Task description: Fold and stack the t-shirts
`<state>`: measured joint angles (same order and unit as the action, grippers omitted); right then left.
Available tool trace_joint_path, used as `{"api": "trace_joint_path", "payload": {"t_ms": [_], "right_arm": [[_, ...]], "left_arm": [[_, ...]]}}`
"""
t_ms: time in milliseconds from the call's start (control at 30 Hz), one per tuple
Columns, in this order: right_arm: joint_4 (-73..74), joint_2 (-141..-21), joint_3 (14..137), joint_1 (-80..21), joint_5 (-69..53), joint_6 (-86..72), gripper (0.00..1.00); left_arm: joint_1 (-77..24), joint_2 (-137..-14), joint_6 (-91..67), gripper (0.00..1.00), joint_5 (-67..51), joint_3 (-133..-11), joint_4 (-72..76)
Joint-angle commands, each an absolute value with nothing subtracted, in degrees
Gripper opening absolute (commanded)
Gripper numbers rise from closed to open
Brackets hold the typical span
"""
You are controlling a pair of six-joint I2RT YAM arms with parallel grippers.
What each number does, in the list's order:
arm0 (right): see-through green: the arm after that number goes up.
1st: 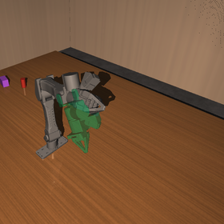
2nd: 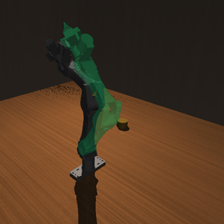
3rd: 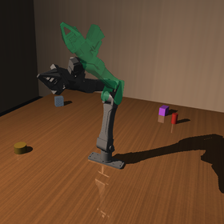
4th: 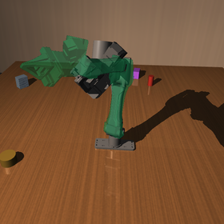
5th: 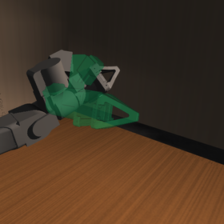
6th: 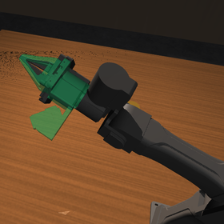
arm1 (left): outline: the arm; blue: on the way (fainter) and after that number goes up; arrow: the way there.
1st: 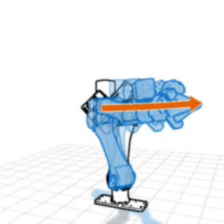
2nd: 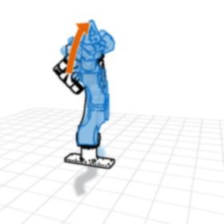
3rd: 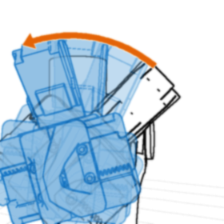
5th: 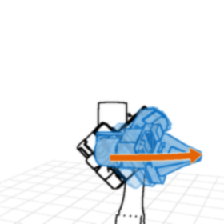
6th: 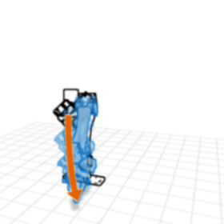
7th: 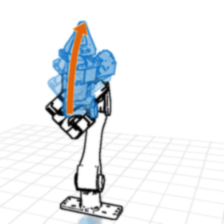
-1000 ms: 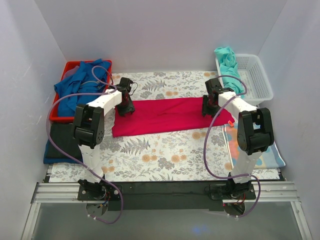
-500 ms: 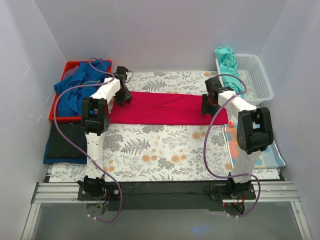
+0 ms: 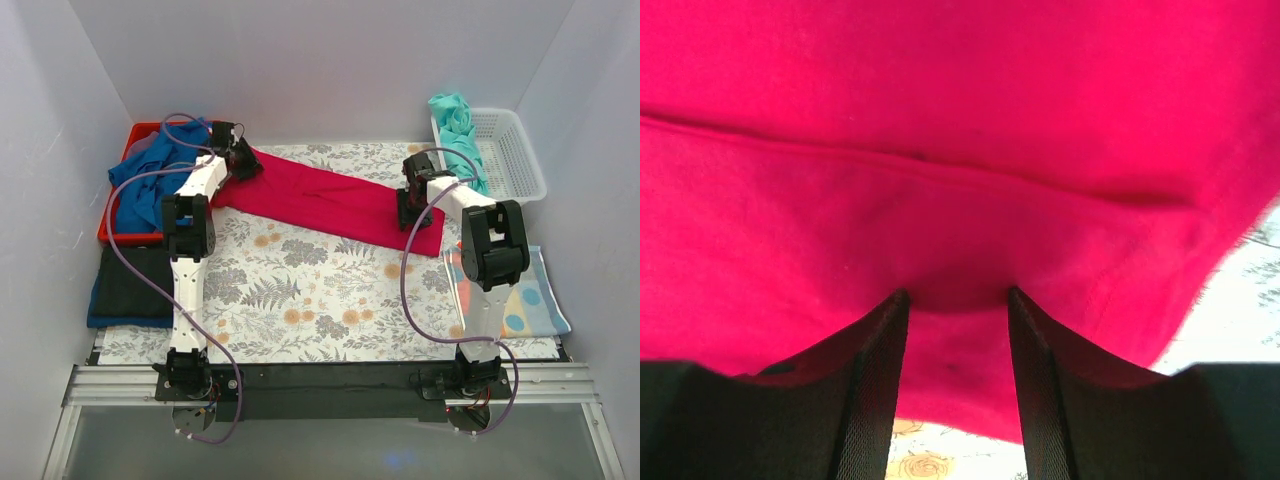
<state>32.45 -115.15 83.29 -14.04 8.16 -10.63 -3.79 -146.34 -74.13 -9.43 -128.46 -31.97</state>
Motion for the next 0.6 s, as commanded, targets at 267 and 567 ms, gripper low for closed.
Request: {"api": "trace_joint_path", "payload": {"t_ms": [267,567], "right_arm": [[30.85,-121.20,87.63,-14.15,3.43,-10.02,0.51],[31.64,-114.01,74.21,-15.73,1.93,-12.74,0.50]], "left_arm": [[-4.75,-132.63,-67.76,0.41,-13.62,-120.15,-19.42],[-4.75,-130.34,-67.50,0.41,-13.10,-118.56,-20.21]]}}
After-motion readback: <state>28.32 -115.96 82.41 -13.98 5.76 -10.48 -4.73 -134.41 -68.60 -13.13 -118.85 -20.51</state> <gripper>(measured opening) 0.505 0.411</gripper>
